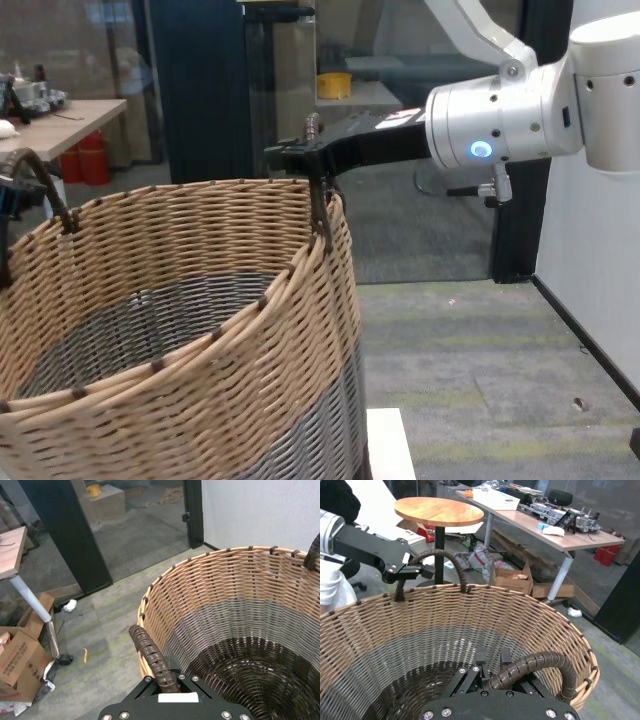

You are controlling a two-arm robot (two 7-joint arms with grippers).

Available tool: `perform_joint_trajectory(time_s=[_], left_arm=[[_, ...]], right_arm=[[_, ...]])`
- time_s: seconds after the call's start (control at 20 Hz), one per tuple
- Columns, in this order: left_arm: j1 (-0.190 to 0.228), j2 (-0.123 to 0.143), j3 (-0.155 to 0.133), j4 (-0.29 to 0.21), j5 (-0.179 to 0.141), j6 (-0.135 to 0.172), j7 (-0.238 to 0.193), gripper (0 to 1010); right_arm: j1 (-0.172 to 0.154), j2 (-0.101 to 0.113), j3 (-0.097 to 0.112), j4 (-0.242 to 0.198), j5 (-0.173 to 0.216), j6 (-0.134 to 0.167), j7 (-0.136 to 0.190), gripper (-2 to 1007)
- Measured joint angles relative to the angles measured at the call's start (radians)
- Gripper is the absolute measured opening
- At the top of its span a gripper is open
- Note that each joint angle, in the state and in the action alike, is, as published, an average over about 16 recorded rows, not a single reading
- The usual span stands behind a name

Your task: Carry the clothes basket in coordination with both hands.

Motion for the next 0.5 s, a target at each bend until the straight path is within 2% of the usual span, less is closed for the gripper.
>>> perform_joint_trajectory(time_s=[0.5], left_arm=[[-0.002, 0.001, 0.001, -0.002, 0.003, 0.012, 0.001, 1]], right_arm=[[0.005, -0.004, 0.001, 0.008, -0.001, -0.003, 0.007, 207]])
